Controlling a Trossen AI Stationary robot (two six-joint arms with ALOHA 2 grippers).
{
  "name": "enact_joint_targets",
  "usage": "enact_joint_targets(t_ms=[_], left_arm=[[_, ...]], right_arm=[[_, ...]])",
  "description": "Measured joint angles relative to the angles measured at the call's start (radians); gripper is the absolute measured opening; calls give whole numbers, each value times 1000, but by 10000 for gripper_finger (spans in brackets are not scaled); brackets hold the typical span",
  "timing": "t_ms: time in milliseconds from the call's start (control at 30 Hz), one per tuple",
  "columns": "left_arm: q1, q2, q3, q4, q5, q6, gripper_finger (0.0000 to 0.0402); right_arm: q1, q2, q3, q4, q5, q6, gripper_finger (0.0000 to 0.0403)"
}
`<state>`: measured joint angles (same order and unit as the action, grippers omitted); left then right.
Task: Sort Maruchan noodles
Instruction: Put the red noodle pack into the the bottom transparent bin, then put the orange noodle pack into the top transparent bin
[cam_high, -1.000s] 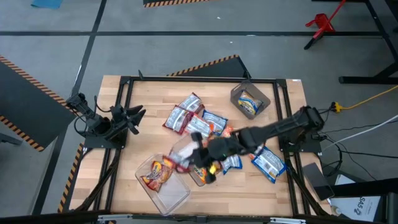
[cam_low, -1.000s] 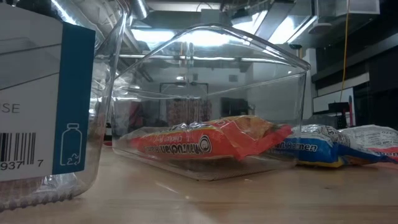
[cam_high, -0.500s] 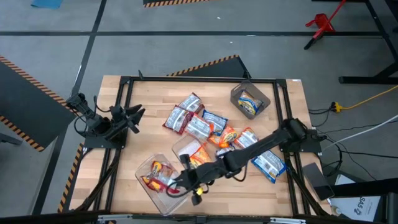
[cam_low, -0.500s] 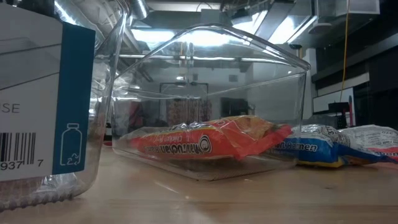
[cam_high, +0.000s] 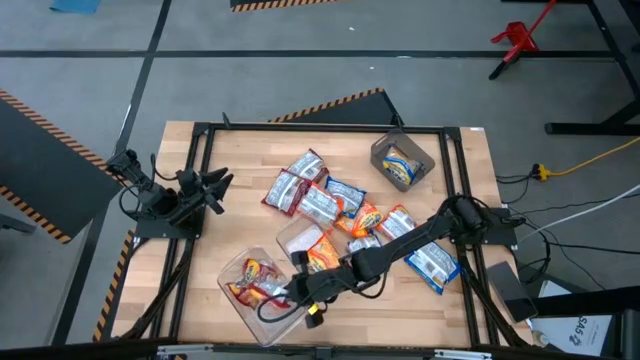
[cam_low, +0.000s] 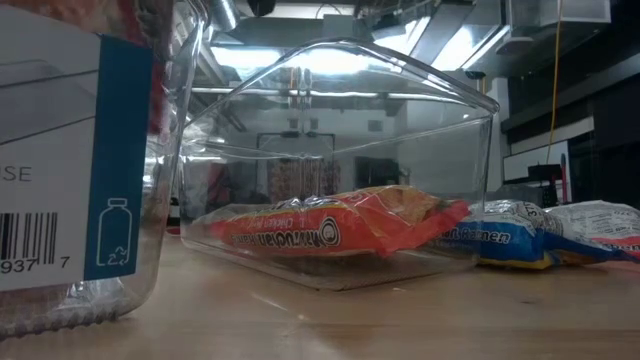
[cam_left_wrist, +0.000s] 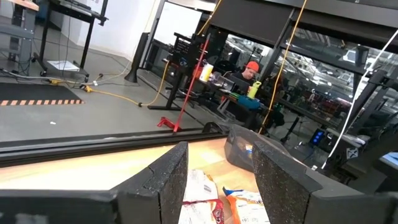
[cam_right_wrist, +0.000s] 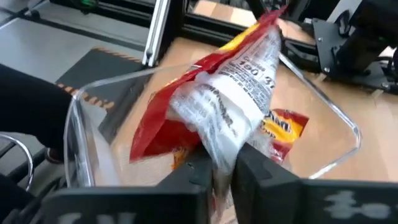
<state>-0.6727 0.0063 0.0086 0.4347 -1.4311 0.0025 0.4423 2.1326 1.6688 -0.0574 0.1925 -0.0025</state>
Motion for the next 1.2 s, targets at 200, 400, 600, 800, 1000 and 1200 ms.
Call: enact_joint_targets(t_ms=[200,400,600,800,1000,1200], left_arm=[[0,0,0,0,0,0,172],[0,0,0,0,0,0,172],[0,0,0,0,1,-27,172],[0,0,0,0,2,-43,172],[0,0,0,0,5,-62,172],[0,0,0,0,5,-75,172]], right_arm=[[-6,-1,0,-3,-62,-1,95],[-6,-24,1,0,-52,-49,140],[-13,-98,118,-252,251,-175,167],[-93,-108,325,-587,425,-264,231],[-242,-111,384,-666,315,-262,307],[-384,-83,386,-753,183,-164,334]])
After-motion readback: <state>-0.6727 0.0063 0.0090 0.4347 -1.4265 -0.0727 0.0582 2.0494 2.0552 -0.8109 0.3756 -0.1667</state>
